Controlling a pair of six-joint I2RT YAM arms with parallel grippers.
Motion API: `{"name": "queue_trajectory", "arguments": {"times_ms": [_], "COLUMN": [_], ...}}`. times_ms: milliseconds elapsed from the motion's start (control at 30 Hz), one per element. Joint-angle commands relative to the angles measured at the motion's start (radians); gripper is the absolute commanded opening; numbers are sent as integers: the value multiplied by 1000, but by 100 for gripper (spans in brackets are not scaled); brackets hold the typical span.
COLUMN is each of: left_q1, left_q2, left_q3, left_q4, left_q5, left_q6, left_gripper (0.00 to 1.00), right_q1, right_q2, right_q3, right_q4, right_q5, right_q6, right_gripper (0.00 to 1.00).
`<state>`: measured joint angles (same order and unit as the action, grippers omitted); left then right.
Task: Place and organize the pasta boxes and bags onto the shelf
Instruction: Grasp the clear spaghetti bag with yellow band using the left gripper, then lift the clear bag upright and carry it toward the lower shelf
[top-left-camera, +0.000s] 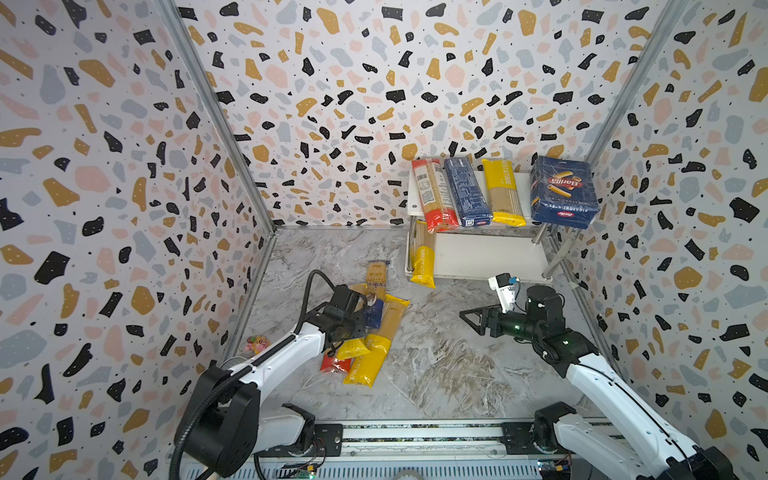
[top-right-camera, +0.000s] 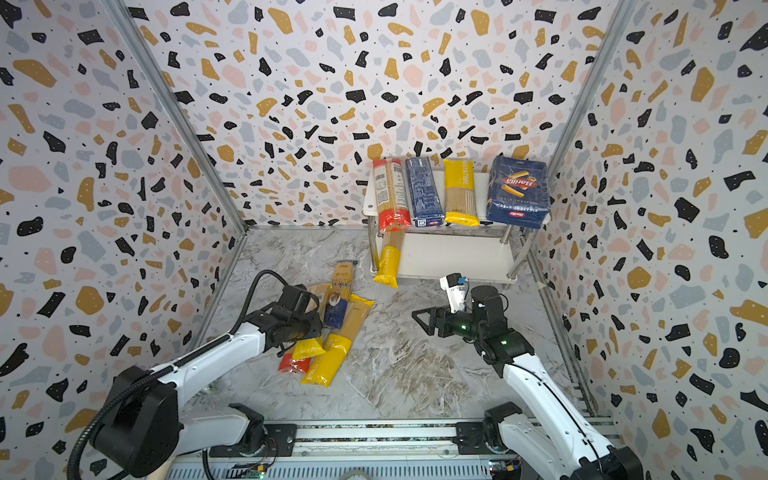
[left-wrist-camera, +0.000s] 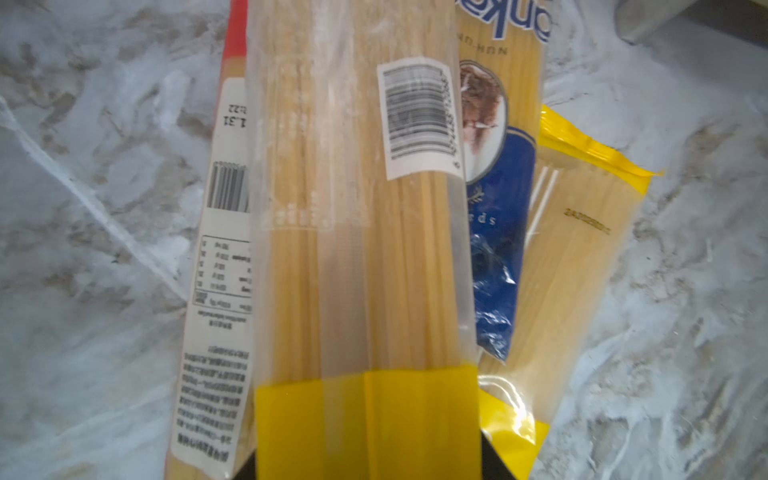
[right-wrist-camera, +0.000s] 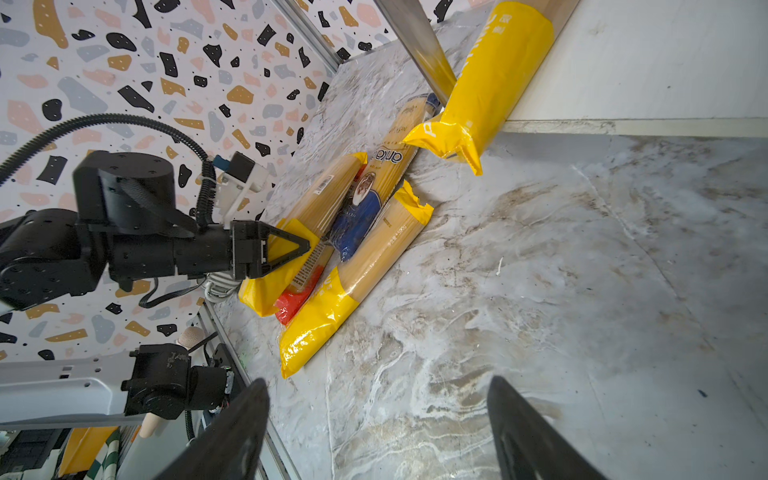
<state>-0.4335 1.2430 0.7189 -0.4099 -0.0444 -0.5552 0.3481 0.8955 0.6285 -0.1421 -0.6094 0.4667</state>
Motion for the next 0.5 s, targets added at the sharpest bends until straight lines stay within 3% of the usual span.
{"name": "queue_trajectory", "arguments": {"times_ms": [0,233,467], "left_q1": [-7,-8,-22], "left_q2": [-85,-170,-230], "left_q3": [40,31,2], "left_q4": [39,-11,19], "left_q5": [43,58,153], "left_q6": [44,75,55], "left_gripper": [0,0,0], "right_q1": [5,5,5], "right_q2": [3,41,32], "right_q3": [6,21,33], "right_q4": [22,40,28], "right_q5": [2,-7,-17], "right_q6": [3,8,8], "right_gripper": [82,82,82]}}
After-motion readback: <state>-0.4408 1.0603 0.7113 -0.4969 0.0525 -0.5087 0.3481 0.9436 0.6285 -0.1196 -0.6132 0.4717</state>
